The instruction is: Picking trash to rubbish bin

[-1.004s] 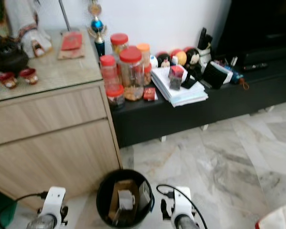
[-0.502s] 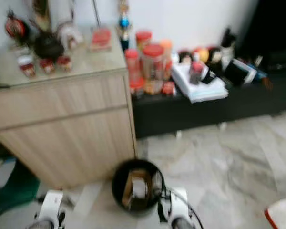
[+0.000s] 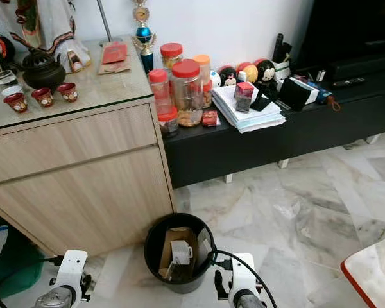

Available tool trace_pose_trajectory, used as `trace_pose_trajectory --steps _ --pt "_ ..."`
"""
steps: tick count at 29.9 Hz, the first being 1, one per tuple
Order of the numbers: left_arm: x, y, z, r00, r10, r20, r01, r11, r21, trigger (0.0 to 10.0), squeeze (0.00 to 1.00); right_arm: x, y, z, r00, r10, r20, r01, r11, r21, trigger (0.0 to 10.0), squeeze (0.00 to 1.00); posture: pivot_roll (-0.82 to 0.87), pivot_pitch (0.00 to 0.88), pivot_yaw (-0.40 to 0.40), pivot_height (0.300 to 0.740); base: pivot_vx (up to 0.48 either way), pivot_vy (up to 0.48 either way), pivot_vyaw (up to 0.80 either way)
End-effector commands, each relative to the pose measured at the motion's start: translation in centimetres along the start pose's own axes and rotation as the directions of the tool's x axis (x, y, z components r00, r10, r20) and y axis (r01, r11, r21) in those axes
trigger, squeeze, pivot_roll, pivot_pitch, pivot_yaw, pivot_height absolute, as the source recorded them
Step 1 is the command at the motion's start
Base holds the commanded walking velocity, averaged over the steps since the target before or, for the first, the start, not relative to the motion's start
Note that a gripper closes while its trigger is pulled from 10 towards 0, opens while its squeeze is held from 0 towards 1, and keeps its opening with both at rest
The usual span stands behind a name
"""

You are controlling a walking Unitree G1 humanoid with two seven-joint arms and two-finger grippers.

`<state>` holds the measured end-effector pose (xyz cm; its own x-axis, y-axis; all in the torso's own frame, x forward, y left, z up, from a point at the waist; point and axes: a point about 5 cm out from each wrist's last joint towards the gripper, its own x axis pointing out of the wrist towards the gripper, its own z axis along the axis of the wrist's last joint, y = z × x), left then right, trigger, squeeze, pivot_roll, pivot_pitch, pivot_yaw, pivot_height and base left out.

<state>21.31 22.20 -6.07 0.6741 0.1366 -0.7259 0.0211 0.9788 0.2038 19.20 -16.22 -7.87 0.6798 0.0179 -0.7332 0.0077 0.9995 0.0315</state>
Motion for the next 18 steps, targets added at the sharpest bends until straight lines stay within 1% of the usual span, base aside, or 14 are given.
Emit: trace_pose_trajectory --steps 1,5,7,10,18 --pt "-0.1 0.2 -0.4 1.000 0.000 -0.013 -0.001 1.000 -0.005 10.0 0.00 0.0 0.2 0.1 1.000 0.003 0.008 -0.003 1.000 0.006 10.0 0.00 -0.09 0.000 0.048 0.740 0.000 0.000 0.00" --pt "-0.1 0.2 -0.4 1.000 0.001 -0.010 -0.001 1.000 -0.008 10.0 0.00 0.1 0.2 0.2 1.000 0.003 0.010 -0.003 1.000 0.006 10.0 0.00 -0.09 0.000 0.043 0.740 0.000 0.000 0.00" --pt "-0.1 0.2 -0.3 1.000 0.002 -0.009 -0.002 1.000 -0.010 10.0 0.00 0.1 0.2 0.3 1.000 0.003 0.014 -0.003 1.000 0.006 10.0 0.00 -0.09 0.000 0.041 0.740 -0.240 0.000 0.00" --pt "0.0 0.2 -0.1 1.000 0.004 -0.006 -0.004 1.000 -0.013 10.0 0.00 0.2 0.2 0.6 1.000 0.003 0.019 -0.004 1.000 0.003 10.0 0.00 -0.08 0.000 0.034 0.740 0.000 0.000 0.00" --pt "0.1 0.0 0.5 1.000 0.009 0.008 -0.009 0.999 -0.031 10.0 0.00 0.3 -0.2 1.2 0.999 0.001 0.033 0.000 1.000 -0.016 10.0 0.00 -0.08 0.000 0.014 0.740 -0.210 0.000 0.00"
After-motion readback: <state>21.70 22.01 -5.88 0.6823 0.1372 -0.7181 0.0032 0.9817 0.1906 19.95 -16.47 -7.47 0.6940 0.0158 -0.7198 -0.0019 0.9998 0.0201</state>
